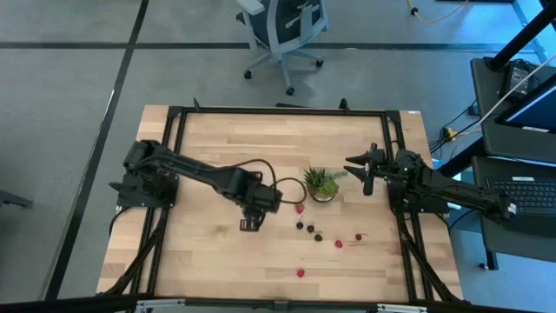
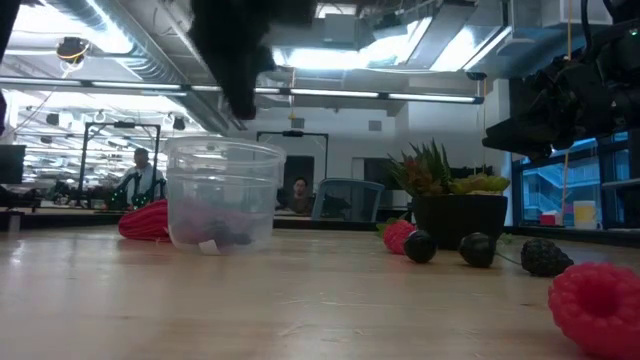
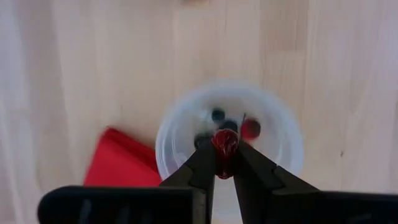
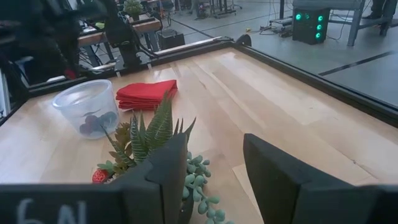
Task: Pick and placing Produce into tupperware
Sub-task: Put the red cherry into the container
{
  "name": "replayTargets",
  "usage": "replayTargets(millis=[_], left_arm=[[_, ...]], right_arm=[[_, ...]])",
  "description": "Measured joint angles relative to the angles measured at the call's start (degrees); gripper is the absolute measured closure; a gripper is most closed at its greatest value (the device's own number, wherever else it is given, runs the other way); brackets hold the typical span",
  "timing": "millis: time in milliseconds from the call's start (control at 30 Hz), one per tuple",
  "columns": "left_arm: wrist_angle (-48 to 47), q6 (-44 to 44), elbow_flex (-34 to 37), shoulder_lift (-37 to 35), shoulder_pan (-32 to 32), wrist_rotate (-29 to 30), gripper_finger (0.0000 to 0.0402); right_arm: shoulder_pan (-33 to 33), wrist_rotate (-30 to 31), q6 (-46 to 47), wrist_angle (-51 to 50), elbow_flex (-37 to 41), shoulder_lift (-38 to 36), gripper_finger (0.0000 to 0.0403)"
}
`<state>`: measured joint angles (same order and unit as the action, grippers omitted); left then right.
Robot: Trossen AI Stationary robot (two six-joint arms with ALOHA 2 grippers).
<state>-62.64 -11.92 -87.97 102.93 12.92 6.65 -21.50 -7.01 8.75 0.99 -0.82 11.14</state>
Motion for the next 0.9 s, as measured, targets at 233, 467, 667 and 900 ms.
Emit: replayTargets(millis=[233,467,667,900], left_arm=[[6.8,0.0,9.5,-0.3,-4.1,-6.0,0.0363],[8.4,0.0,12.8,-0.3,-5.9,-6.0,0.0346],[9.4,0.1,12.8,-0.3,-6.2,-5.9,0.0334],[12.8,0.4,12.8,-0.4,-6.1,-6.6,0.0315]], right_arm=[[0.0,0.0,-0.2,0.0,0.0,0.0,0.0242],[0.0,0.0,-0.2,0.0,0.0,0.0,0.0242],[0.0,0.0,-0.2,0.0,0.0,0.0,0.0242],[0.0,0.0,-0.2,0.0,0.0,0.0,0.0242]])
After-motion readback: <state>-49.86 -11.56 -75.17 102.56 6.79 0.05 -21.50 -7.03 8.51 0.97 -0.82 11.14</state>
